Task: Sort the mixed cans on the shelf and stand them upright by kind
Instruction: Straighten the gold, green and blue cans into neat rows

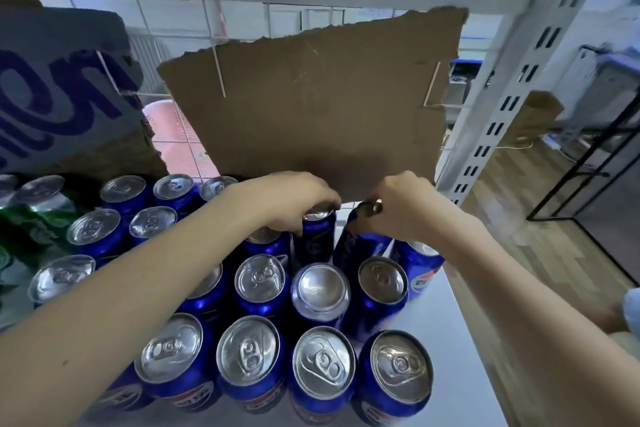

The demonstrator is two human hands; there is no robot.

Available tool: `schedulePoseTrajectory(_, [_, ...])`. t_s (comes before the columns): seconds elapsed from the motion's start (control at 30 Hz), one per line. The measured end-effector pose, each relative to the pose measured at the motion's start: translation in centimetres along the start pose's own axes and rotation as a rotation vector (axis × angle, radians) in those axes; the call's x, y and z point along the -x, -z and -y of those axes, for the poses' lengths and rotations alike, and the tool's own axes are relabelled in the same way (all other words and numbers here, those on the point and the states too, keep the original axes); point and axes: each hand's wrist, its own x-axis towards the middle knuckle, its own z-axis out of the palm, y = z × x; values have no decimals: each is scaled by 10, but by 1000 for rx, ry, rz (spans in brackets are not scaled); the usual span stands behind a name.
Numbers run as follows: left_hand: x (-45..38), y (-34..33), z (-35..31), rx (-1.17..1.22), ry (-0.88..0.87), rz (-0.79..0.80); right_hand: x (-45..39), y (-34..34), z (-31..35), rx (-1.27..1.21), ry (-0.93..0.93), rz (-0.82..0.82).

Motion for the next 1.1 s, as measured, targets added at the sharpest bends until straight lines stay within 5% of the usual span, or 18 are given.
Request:
schedulePoseTrajectory(0.23, [-4, 3, 4, 49, -10, 16, -20, 1, 3, -75, -121, 40])
schedulePoseTrajectory(0.5, [1, -12, -3, 38, 201, -143, -30, -1, -6, 17, 256, 153])
schedulePoseTrajectory(0.77, [-2, -20, -2, 62, 251, -183, -32, -6, 5, -52, -94, 0])
schedulePoseTrajectory(1.1, [-4, -13, -6, 31, 208, -160, -19, -6, -6, 76, 81, 123])
